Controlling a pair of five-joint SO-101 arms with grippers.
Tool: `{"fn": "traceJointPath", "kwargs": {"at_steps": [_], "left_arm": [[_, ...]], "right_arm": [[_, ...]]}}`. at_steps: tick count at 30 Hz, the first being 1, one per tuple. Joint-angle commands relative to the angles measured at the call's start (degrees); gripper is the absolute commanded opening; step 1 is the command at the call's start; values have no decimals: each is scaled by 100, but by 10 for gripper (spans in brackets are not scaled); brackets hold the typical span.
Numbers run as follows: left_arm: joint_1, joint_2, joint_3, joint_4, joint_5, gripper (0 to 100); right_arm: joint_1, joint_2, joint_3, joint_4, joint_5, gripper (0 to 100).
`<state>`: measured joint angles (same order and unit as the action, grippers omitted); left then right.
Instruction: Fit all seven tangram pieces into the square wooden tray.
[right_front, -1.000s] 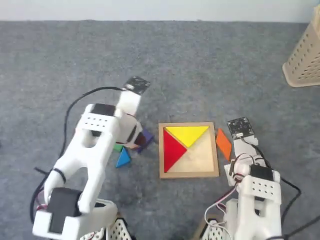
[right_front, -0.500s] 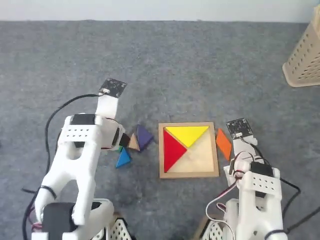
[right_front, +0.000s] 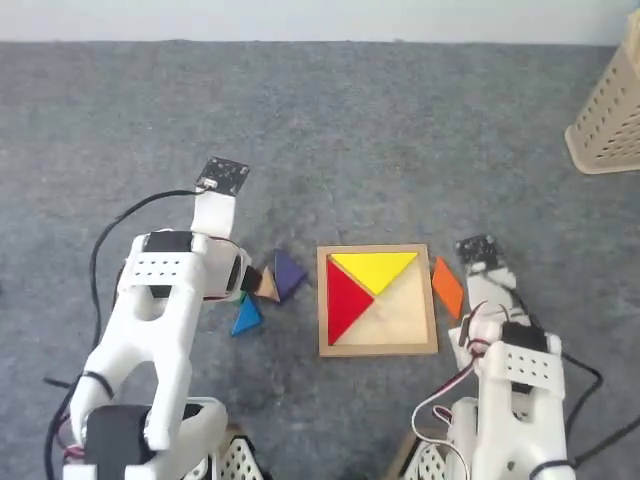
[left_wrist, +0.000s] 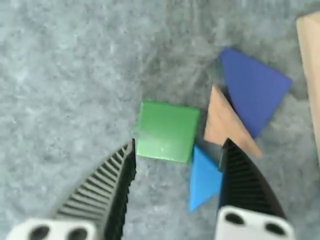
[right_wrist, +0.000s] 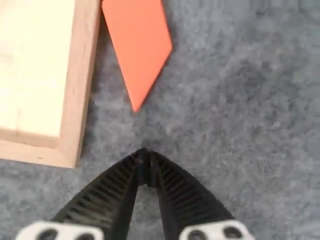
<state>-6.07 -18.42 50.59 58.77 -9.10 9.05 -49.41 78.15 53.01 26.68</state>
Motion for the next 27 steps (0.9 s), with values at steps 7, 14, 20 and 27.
{"fn": "traceJointPath", "kwargs": {"at_steps": [7, 14, 20, 27], "left_arm": [[-642, -255, 110, -598, 176, 259], [-738, -255, 171, -668, 176, 259], [-730, -264, 171, -668, 167, 260], [-730, -264, 171, -668, 158, 260]], "right_arm": [[-927, 1235, -2840, 1534, 70, 119], [-1648, 2545, -3095, 611, 352, 121], [-1455, 3424, -3349, 567, 870, 248], [-1209, 4303, -4097, 558, 888, 286]]}}
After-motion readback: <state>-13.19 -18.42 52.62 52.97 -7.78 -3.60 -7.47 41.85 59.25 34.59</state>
